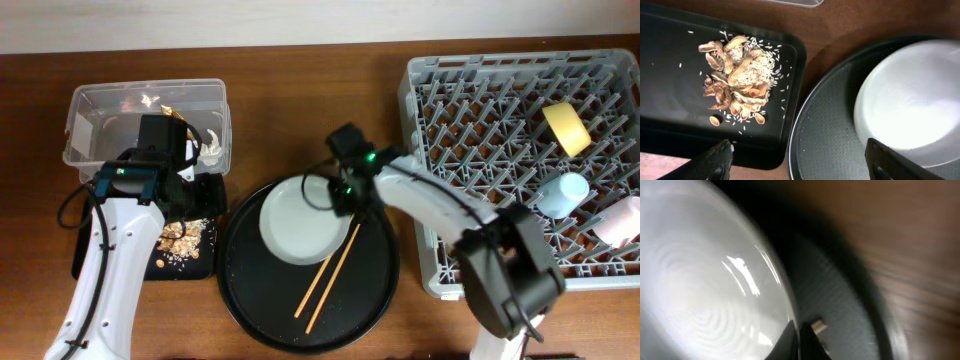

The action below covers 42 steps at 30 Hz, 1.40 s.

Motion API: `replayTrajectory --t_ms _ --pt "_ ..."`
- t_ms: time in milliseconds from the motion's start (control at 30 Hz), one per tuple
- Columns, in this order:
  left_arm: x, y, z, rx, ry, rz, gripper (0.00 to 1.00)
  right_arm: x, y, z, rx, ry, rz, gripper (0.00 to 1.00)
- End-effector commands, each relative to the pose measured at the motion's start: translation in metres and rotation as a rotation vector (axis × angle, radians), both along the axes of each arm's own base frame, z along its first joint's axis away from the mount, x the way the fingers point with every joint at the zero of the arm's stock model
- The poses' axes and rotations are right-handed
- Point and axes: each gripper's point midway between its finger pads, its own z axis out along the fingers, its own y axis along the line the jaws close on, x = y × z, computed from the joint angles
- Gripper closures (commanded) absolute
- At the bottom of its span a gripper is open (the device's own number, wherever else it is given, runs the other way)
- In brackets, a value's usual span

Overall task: Sort waste into correct bins and load items into the dishwasher rack
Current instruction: 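Grasp the white plate with the right gripper and lift it, then stand the white plate upright in the dish rack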

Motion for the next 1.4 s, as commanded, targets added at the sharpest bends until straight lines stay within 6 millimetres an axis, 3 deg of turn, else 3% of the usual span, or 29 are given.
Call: replayTrajectory --t_ms 0,100,133,233,367,433,567,667,733,767,833,900,933,1000,1033,1100,1233,1367 --pt "0.000 0.002 0.000 0.005 0.003 0.015 0.16 0.062 -0.053 0.128 -0.009 -0.334 -0.062 0.96" --pt "0.001 0.002 0.000 0.004 -0.001 0.015 0.16 0.087 -0.138 0.195 -0.249 -0.565 -0.170 0.96" --pt "0.002 0.002 0.000 0.004 -0.004 0.015 0.16 0.091 -0.177 0.214 -0.391 -0.631 -0.253 0.96" --pt "0.002 0.002 0.001 0.004 -0.006 0.015 0.16 0.072 -0.288 0.268 -0.892 -0.729 -0.602 0.96" --pt "0.003 0.002 0.001 0.004 -0.009 0.014 0.16 0.077 -0.322 0.260 -0.916 -0.707 -0.690 0.96" --pt "0.003 0.002 0.001 0.004 -0.009 0.014 0.16 0.082 -0.331 0.244 -0.939 -0.664 -0.689 0.96" --pt "0.003 0.002 0.001 0.004 -0.009 0.015 0.16 0.099 -0.335 0.188 -0.976 -0.546 -0.651 0.96" --pt "0.004 0.002 0.001 0.003 -0.013 0.015 0.15 0.100 -0.322 0.154 -0.896 -0.469 -0.624 0.96" --pt "0.006 0.002 0.002 0.003 -0.024 0.015 0.15 0.100 -0.309 0.152 -0.855 -0.471 -0.620 0.96" --pt "0.006 0.002 0.002 0.003 -0.024 0.015 0.15 0.098 -0.303 0.156 -0.837 -0.477 -0.608 0.83" --pt "0.006 0.002 0.002 0.003 -0.024 0.015 0.15 0.089 -0.289 0.181 -0.745 -0.523 -0.609 0.33" --pt "0.006 0.002 0.002 0.003 -0.024 0.015 0.15 0.079 -0.269 0.214 -0.562 -0.593 -0.594 0.20" --pt "0.006 0.002 0.002 0.003 -0.023 0.015 0.15 0.071 -0.250 0.227 -0.425 -0.609 -0.553 0.18" --pt "0.006 0.002 0.002 0.003 -0.024 0.015 0.13 0.050 -0.202 0.235 -0.139 -0.559 -0.421 0.16" --pt "0.006 0.002 0.002 0.003 -0.024 0.015 0.07 0.034 -0.168 0.231 0.025 -0.478 -0.329 0.16" --pt "0.006 0.002 0.002 0.003 -0.023 0.015 0.05 0.004 -0.126 0.210 0.176 -0.297 -0.223 0.19" --pt "0.006 0.002 0.002 0.003 -0.024 0.015 0.05 -0.045 -0.070 0.131 0.160 -0.003 -0.208 0.19" --pt "0.006 0.002 0.002 0.003 -0.024 0.015 0.05 -0.084 -0.022 0.066 0.123 0.129 -0.178 0.19"
